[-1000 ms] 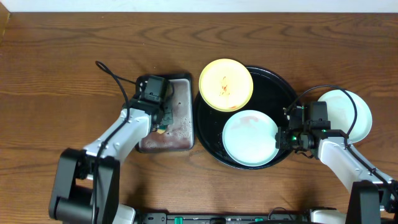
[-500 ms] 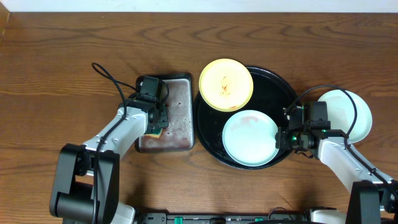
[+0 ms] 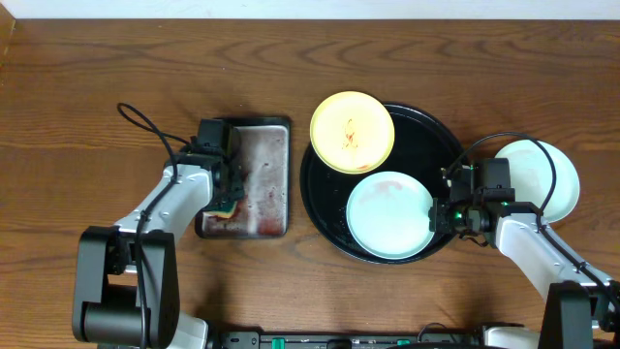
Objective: Clean dirty plates on tray and stack at the side
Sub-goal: 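Return the green sponge to the soapy tray with the left gripper, then lift the mint plate with the right gripper and stack it on the right plate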
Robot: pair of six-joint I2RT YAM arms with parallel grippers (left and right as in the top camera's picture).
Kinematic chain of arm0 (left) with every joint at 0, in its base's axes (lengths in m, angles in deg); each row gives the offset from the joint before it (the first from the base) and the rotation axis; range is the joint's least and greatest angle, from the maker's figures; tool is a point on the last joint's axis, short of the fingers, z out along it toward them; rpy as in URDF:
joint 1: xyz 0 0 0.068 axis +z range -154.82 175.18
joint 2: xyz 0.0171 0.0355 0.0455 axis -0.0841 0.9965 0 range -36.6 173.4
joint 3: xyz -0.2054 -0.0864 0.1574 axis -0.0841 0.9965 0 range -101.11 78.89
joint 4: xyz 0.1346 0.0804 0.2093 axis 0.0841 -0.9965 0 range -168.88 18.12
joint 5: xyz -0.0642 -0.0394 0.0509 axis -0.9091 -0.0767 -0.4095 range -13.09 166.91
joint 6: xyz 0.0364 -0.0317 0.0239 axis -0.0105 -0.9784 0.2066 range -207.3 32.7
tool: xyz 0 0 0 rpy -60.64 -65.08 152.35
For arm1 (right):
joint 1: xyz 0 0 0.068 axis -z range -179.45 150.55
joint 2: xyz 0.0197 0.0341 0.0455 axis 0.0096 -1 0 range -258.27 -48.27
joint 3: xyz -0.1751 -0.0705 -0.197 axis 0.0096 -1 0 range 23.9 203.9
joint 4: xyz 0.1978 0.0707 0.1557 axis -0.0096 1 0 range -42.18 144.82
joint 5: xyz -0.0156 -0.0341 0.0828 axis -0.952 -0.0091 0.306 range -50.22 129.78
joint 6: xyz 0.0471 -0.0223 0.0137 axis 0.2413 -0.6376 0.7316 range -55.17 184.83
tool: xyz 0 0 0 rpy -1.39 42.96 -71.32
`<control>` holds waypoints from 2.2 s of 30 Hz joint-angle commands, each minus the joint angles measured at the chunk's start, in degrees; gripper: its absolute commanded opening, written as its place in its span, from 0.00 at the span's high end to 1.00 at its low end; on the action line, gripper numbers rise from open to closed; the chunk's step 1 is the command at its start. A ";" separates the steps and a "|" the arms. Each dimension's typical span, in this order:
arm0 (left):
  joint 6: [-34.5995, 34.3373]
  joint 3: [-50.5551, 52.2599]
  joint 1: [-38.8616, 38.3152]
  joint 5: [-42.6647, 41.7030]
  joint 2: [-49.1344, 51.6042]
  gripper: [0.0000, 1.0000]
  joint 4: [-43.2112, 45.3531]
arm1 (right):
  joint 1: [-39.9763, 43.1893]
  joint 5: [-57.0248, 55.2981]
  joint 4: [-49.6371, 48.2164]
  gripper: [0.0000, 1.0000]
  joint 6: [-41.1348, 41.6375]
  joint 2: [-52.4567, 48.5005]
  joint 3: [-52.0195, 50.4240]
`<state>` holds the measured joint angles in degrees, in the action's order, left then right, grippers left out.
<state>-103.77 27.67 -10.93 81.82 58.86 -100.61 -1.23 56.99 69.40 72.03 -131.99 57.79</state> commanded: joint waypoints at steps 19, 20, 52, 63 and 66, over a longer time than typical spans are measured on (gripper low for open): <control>6.43 0.42 0.31 -19.26 -11.56 0.40 2.34 | -0.94 -0.46 0.26 0.99 0.04 -0.83 -0.85; 5.90 0.42 0.31 -19.26 -12.44 0.38 1.64 | -0.94 -0.46 0.28 0.99 0.04 -0.83 -0.85; 4.17 0.42 0.31 -19.26 -13.79 0.35 -10.69 | -11.67 -37.42 7.41 0.99 -4.76 22.47 8.07; 4.17 0.42 0.31 -19.26 -13.79 0.36 -10.56 | -32.06 -65.79 5.60 0.99 -20.55 22.32 12.46; 4.17 0.42 0.31 -19.26 -13.79 0.35 -10.19 | -37.64 -70.47 2.89 0.99 -25.68 22.08 12.46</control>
<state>-99.29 27.76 -10.82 63.07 45.05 -110.91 -34.10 -2.35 74.04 54.81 -110.33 68.91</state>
